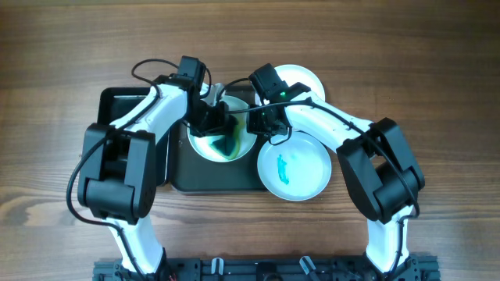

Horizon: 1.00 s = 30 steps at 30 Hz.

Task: Clean dirty plates on tray and stack at the side
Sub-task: 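Scrub the left-center white plate with the sponge in the left gripper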

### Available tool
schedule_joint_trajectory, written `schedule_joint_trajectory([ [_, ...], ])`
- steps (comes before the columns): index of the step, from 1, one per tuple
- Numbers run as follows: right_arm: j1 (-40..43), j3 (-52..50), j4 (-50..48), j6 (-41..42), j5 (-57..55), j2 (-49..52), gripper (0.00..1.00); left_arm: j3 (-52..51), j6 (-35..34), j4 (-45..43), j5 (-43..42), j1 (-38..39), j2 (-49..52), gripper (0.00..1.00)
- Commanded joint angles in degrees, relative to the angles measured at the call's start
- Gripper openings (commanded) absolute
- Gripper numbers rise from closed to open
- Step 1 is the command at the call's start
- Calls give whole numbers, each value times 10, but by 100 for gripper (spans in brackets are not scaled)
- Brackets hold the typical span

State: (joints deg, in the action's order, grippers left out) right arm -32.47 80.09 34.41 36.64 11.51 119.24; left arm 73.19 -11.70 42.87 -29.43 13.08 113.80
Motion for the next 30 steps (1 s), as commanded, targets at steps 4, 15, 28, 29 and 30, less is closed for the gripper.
schedule_joint_trajectory([
  [4,1,-2,6,8,-27,-4,4,3,-142,-9,311,-6,9,4],
  [15,1,-2,6,9,-26,-4,4,68,-194,119,385,5,9,4],
  [28,1,-2,8,5,-23,-4,4,66,-25,30,217,43,9,4],
  [29,1,-2,7,4,-23,-4,4,66,-24,16,236,43,9,4],
  [30,1,-2,7,4,-23,-4,4,66,-25,-8,271,43,9,4],
])
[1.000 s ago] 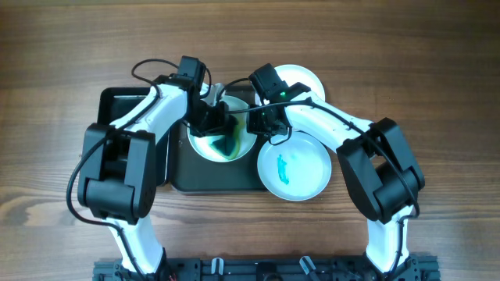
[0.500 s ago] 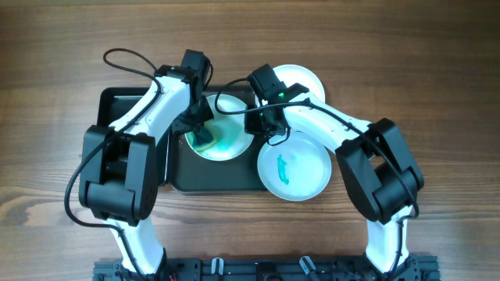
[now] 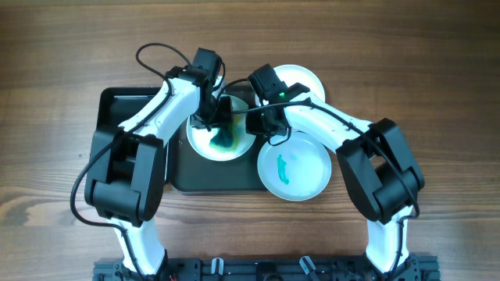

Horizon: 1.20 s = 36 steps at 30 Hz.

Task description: Clean dirty plates on tray and stack at the side

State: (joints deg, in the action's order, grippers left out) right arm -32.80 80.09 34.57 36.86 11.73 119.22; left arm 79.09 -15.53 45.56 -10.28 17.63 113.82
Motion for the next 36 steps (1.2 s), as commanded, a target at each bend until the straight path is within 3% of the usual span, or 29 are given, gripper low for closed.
schedule_joint_trajectory([
  [1,4,-2,6,2,-26,-3,4,7,7,-48,104,-3,9,4],
  [5,4,-2,5,2,-26,-3,5,8,-67,-72,257,-3,9,4],
  [8,4,-2,4,1,-26,-3,5,14,-99,-42,305,-3,-1,4],
  [13,4,-2,2,-9,-26,-3,4,75,-150,107,304,-4,-39,4],
  [20,2,0,-4,-58,-12,-22,4,148,-101,278,219,-70,-103,4],
  [24,-34,0,7,-85,-139,-79,4,148,-54,307,195,-144,-114,4],
  [29,-122,0,11,-138,-382,-149,4,148,-46,305,195,-211,-113,4],
  [36,-240,0,10,-194,-734,-162,4,148,-46,305,192,-224,-113,4],
])
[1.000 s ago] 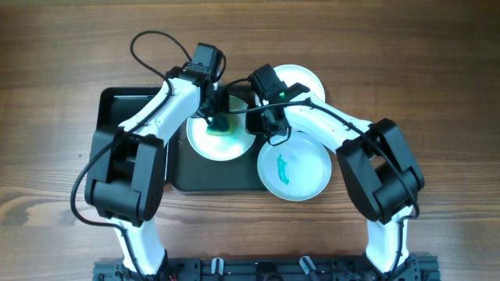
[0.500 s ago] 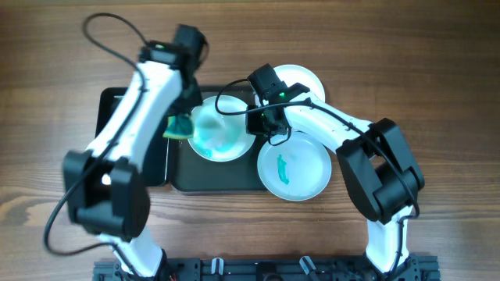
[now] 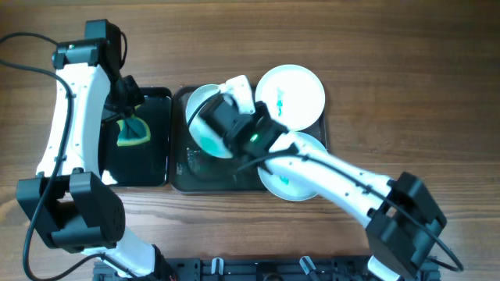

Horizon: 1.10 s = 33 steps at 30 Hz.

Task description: Clean dirty plates on tray and stack at the side

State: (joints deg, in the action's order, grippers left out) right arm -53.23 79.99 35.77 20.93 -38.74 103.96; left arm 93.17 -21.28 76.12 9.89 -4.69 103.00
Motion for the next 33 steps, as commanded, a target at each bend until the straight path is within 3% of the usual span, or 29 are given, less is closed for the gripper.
schedule_joint_trajectory([
  [1,-50,1,-4,-46,-278,-9,4,7,12,0,-11,-1,-5,4],
  [6,-110,1,-28,-79,-478,-9,5,7,11,0,-33,-1,-5,4],
  [9,-122,1,-68,-135,-484,-9,4,7,11,0,-33,0,-5,4],
  [16,-115,0,-111,-163,-474,-9,4,7,12,0,-53,0,-5,4],
  [19,-103,0,-85,-162,-377,-9,4,7,12,0,-71,0,-5,4],
  [25,-24,1,-32,-66,-12,-73,4,7,11,-1,-118,15,-5,4],
  [30,173,1,20,-7,298,-159,4,7,11,-12,-118,48,-5,4],
  [33,369,0,94,7,478,-180,4,7,12,-24,-118,67,-5,4],
])
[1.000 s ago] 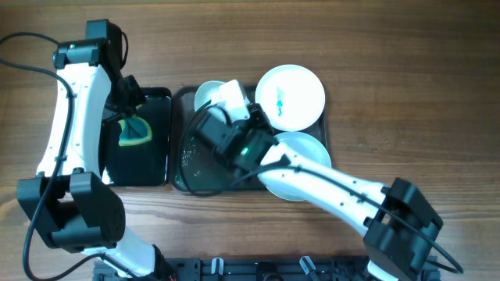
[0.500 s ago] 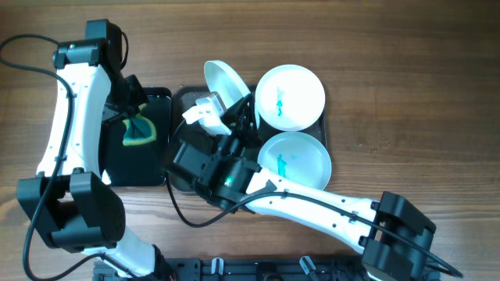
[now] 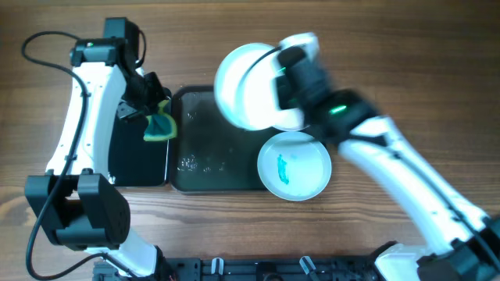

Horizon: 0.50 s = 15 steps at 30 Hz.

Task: Clean dirty plates on tray and stack at the side
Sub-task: 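Lift the white plate with right gripper and set it right of tray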

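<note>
My right gripper [image 3: 276, 76] is shut on the rim of a white plate [image 3: 244, 86]. The plate hangs high above the back of the black tray [image 3: 223, 176], and its visible face shows no stain. A second white plate [image 3: 301, 170] with a teal smear lies at the tray's right end, below the right arm. My left gripper [image 3: 150, 109] is shut on a green and yellow sponge [image 3: 161, 126] over the seam between the two trays. The raised plate and the right arm hide whatever lies at the back right.
A second black tray [image 3: 137, 156] lies to the left, under the left arm. Wet specks [image 3: 197, 164] sit on the floor of the middle tray. Brown wooden tabletop [image 3: 406, 62] surrounds both trays.
The right gripper has carried the plate from low over the tray's left part to high above its back, further right. The left gripper with the sponge has shifted right, to the trays' seam.
At first the left gripper pressed the sponge on a teal-stained plate on the tray while the right gripper held the plate's rim. Then the left gripper had drawn back over the left tray and the right held the plate tilted. Now the plate hangs raised, showing white.
</note>
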### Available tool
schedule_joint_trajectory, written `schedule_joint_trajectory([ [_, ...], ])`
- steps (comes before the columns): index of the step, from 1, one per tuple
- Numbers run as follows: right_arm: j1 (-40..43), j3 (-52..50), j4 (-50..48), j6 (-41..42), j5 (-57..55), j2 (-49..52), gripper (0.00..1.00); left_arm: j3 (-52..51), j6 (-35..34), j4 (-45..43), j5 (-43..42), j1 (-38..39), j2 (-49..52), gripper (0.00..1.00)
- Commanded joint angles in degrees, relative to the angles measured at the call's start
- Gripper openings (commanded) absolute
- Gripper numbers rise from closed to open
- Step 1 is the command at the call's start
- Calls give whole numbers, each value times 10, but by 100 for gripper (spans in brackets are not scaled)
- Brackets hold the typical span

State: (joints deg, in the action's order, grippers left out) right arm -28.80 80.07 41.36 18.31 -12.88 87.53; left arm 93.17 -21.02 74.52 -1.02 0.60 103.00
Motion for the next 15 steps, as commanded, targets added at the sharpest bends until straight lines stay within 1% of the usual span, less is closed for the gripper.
schedule_joint_trajectory([
  [1,185,-1,65,28,251,-15,4,7,9,-12,-9,20,-5,4],
  [3,289,-9,108,27,263,-10,4,7,9,-16,-9,29,-5,4],
  [4,335,-22,114,26,263,-9,4,7,9,-17,-9,33,-5,4],
  [5,379,-40,110,24,262,-9,4,7,9,-18,-9,36,-5,4],
  [6,403,-54,105,24,260,-9,4,7,9,-19,-9,38,-5,4],
  [7,446,-82,89,25,257,-8,4,7,9,-19,-9,40,-5,4],
  [9,499,-133,52,28,245,-7,4,7,9,-19,-9,45,-5,4],
  [12,535,-212,-32,27,227,-7,4,7,9,-23,-9,45,-5,4],
  [15,527,-280,-122,27,218,-7,5,7,9,-28,-9,45,-5,4],
])
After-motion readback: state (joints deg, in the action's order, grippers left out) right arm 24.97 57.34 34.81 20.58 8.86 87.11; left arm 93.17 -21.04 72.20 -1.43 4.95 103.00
